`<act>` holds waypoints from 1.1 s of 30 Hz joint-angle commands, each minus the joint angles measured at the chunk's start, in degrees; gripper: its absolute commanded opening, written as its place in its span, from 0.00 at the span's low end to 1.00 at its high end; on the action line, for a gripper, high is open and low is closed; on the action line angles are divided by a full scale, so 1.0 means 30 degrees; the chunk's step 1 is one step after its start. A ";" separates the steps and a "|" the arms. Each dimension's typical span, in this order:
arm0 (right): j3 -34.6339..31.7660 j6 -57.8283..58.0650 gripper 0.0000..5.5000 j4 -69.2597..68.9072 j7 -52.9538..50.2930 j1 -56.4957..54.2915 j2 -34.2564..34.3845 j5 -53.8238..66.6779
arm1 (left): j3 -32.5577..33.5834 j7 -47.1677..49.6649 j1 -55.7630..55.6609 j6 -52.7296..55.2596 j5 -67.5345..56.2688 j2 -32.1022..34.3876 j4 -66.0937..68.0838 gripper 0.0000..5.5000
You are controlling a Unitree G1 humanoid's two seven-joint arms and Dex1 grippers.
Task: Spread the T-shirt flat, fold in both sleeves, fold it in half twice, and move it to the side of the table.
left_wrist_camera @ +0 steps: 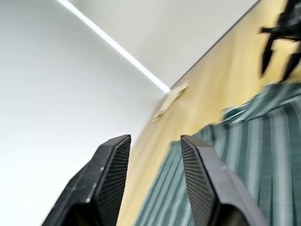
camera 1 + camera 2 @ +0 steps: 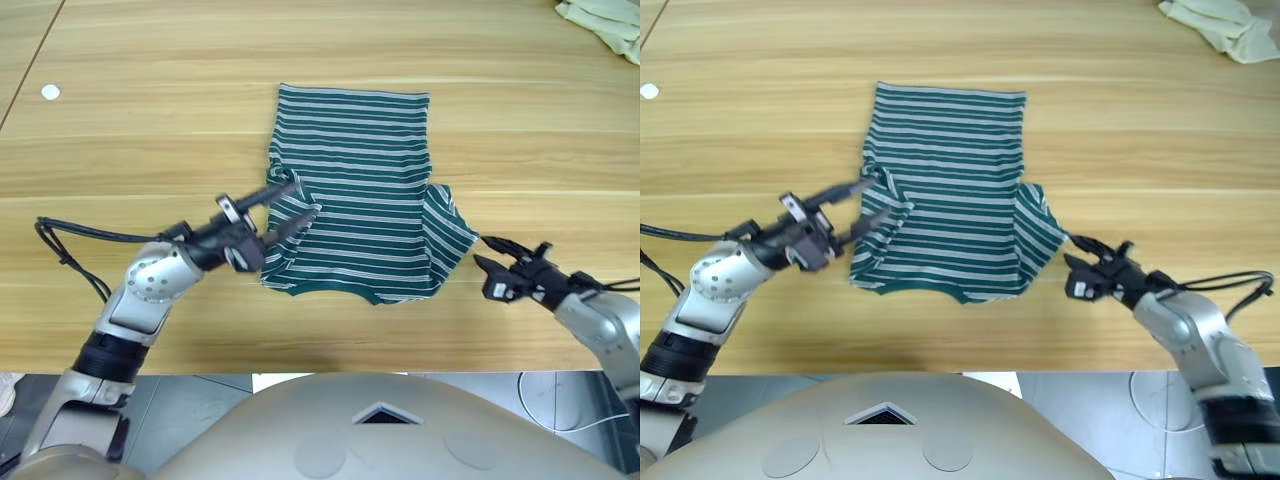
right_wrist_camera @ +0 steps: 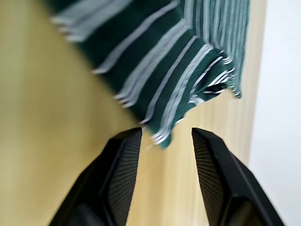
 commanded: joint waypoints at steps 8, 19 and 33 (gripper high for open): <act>0.2786 -0.0100 0.36 0.3385 -0.1861 -0.2008 0.0126 -0.1169 | 0.1574 0.1504 -0.0055 -0.0231 0.1778 -0.1063 0.1282 0.36; 0.2431 0.0067 0.03 0.2085 -0.2132 -0.0539 -0.0804 -0.0334 | 0.1331 0.0779 0.0341 -0.0673 0.1496 -0.0941 0.1312 0.36; 0.2397 -0.0674 0.01 0.1392 -0.3768 -0.2664 0.0611 0.0694 | 0.1868 0.0997 0.1489 -0.1044 0.1575 -0.1090 0.1207 0.36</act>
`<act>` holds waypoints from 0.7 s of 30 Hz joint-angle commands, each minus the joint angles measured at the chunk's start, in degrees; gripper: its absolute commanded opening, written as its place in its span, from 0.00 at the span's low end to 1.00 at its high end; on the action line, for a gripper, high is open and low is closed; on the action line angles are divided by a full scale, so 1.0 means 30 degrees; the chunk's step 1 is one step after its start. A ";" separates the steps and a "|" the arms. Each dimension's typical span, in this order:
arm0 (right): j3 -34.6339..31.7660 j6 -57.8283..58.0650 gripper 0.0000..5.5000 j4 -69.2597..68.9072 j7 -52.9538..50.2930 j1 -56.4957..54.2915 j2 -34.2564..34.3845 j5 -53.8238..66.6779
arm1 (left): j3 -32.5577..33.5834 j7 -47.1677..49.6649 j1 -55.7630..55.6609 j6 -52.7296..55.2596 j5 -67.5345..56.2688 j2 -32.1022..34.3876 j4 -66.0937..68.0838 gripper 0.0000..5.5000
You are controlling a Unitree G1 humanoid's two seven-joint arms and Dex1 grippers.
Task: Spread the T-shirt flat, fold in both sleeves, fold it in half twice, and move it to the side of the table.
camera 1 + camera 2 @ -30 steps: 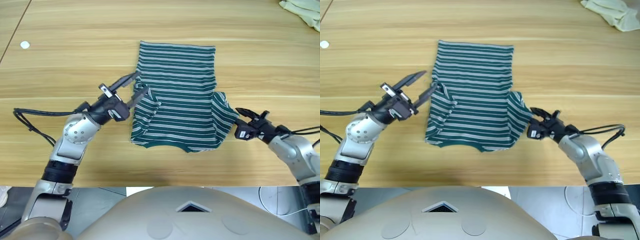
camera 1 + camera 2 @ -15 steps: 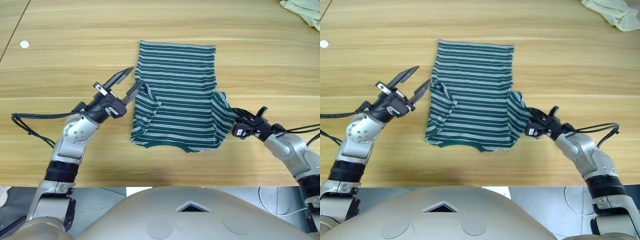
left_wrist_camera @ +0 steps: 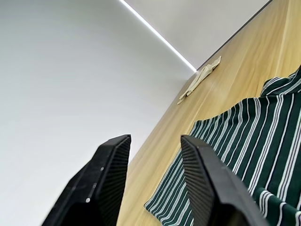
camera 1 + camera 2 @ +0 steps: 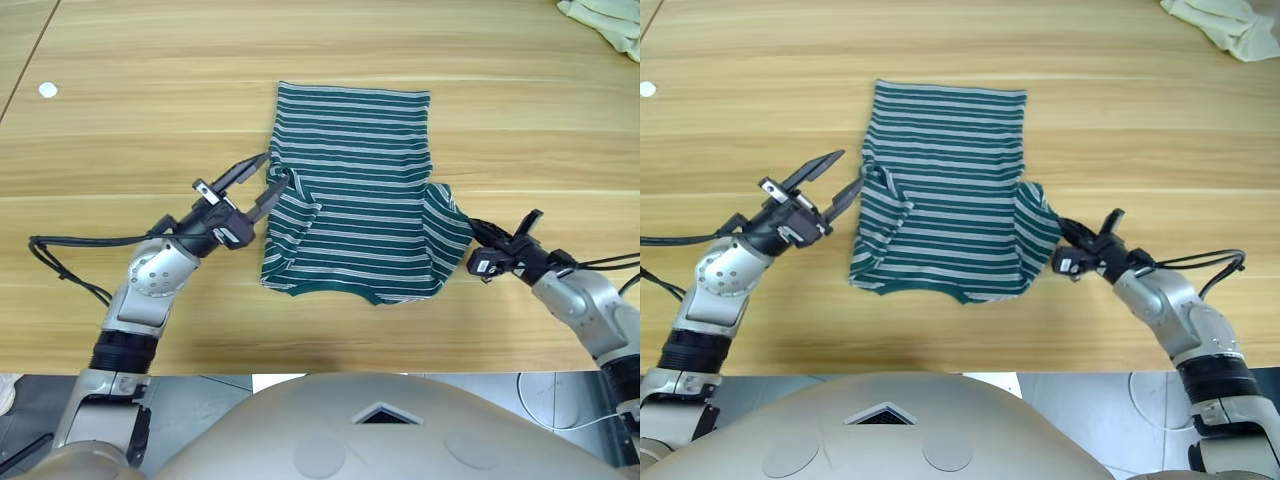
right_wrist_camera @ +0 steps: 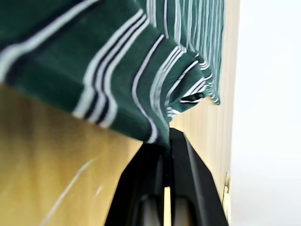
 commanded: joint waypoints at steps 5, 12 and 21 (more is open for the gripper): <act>0.0515 -0.0551 0.01 -0.0423 0.0121 -0.2016 0.1602 0.0693 | 0.0391 0.0127 0.0721 -0.0086 0.0184 -0.0184 -0.0038 0.36; 0.1096 -0.0980 0.01 -0.0673 0.0423 -0.2322 0.1891 0.0669 | 0.0155 -0.0075 0.0799 -0.0152 0.0256 -0.0393 0.0087 0.36; 0.2178 -0.1893 0.01 -0.0820 0.1129 -0.2511 0.2174 0.0763 | -0.0509 -0.0388 0.0540 -0.0485 0.0316 -0.0522 0.0542 0.36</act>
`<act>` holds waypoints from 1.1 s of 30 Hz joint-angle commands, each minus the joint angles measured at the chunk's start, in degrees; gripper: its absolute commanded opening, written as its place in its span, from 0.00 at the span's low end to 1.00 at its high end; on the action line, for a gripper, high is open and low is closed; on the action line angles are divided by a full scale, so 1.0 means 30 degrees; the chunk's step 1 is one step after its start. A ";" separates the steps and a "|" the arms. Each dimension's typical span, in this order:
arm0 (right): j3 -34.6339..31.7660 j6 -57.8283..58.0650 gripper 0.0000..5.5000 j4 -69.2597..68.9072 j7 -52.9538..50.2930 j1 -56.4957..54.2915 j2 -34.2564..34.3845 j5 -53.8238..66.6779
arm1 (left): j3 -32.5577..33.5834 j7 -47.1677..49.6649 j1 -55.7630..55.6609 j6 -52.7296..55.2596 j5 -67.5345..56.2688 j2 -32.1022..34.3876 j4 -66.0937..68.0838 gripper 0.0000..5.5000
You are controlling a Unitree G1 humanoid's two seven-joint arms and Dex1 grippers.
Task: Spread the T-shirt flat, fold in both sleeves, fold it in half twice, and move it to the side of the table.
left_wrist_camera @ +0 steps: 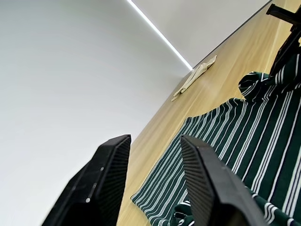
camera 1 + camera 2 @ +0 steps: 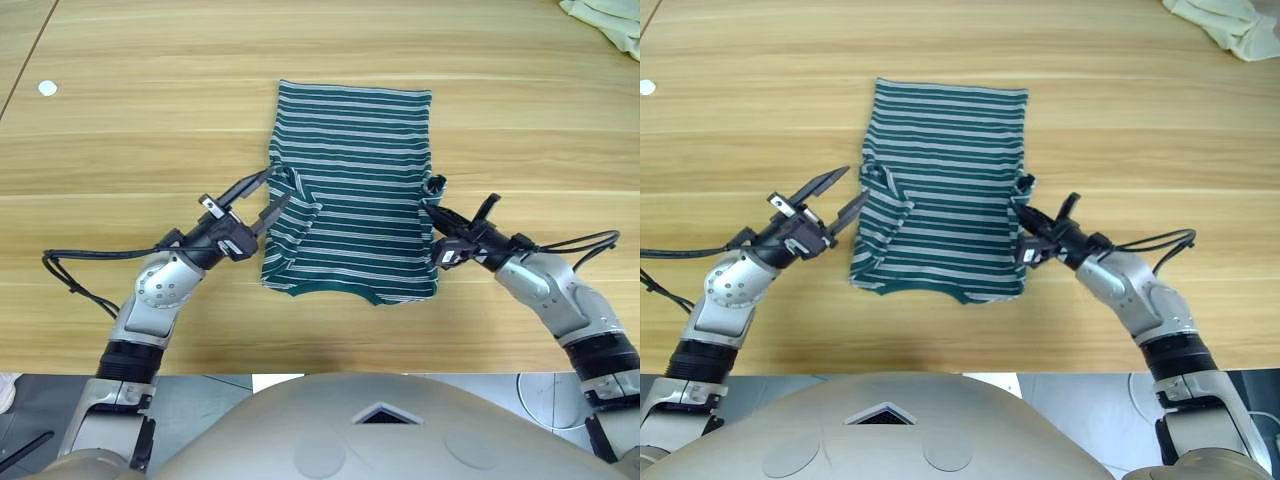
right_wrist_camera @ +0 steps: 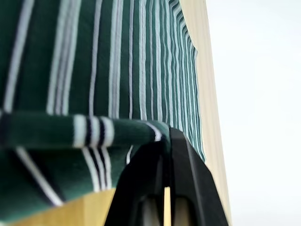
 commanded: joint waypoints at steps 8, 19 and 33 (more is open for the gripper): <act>0.0792 -0.0541 0.01 -0.0063 0.0195 -0.1436 0.1145 -0.0078 | -0.0498 -0.0241 -0.0606 -0.0256 0.0167 -0.0222 0.0762 0.36; 0.0743 -0.0396 0.37 -0.0188 0.0513 -0.1746 0.1396 -0.0069 | -0.0749 -0.0800 -0.0581 -0.0399 0.0062 0.0073 0.1435 0.36; -0.5336 -0.0998 0.49 -0.1628 0.2432 0.3384 -0.2503 0.6750 | 0.0400 -0.0632 -0.1965 0.0162 0.5298 0.6077 0.6903 0.36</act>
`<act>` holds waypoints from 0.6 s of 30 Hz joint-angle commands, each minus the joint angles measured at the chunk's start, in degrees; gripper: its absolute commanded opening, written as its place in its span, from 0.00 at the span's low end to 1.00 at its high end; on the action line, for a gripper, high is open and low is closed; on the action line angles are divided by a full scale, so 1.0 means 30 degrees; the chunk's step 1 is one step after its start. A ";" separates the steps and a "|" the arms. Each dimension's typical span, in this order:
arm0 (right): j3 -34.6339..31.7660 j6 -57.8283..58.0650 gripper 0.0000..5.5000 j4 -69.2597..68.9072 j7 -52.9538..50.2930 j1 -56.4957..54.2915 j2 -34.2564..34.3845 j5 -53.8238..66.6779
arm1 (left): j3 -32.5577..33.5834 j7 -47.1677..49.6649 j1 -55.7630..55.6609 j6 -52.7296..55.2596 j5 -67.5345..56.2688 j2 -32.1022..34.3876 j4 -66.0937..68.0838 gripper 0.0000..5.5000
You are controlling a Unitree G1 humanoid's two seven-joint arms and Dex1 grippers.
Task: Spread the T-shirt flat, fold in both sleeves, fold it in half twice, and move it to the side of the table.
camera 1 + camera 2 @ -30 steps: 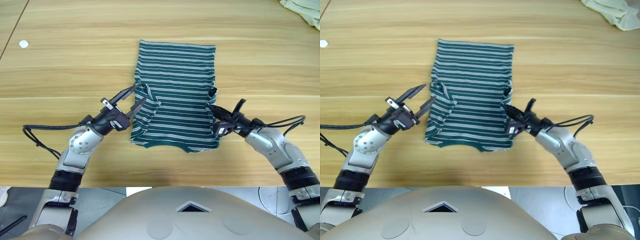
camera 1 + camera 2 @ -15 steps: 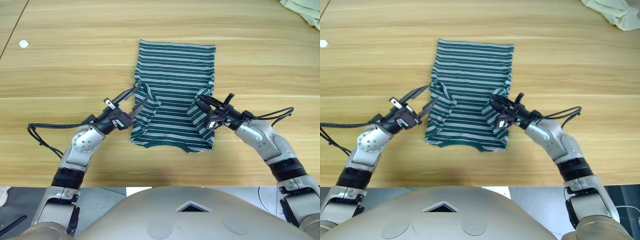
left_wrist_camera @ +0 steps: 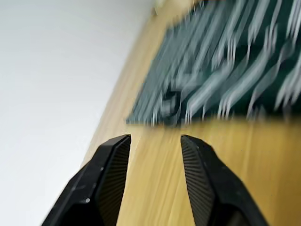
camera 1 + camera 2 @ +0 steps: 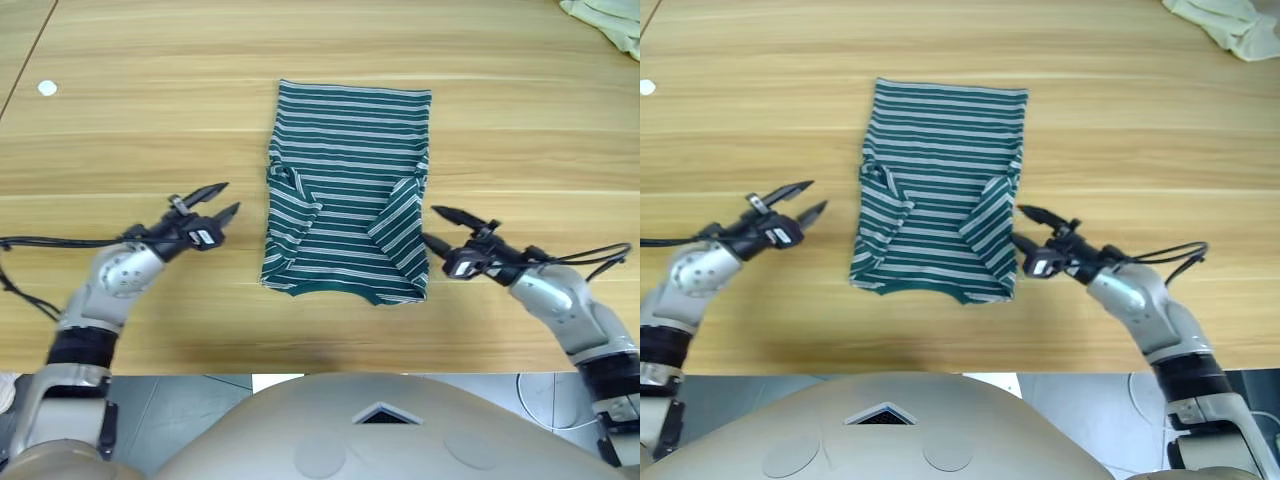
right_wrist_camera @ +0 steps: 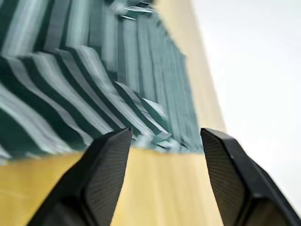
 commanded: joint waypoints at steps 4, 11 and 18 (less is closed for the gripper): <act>-0.1190 0.0172 0.50 -0.0613 0.2320 0.3042 -0.2050 0.0408 | -0.2738 -0.4034 0.0706 -0.1337 -0.0229 0.1862 -0.1386 0.41; -0.0423 0.1156 0.50 -0.1577 0.3613 0.4660 -0.2105 -0.1150 | -0.5883 -0.8117 0.2130 -0.0842 -0.1842 0.2237 -0.3206 0.46; -0.0351 0.1247 0.50 -0.2289 0.3877 0.4942 -0.2036 -0.1206 | -0.7196 -0.8775 0.1023 -0.1015 -0.1348 0.1905 -0.2556 0.46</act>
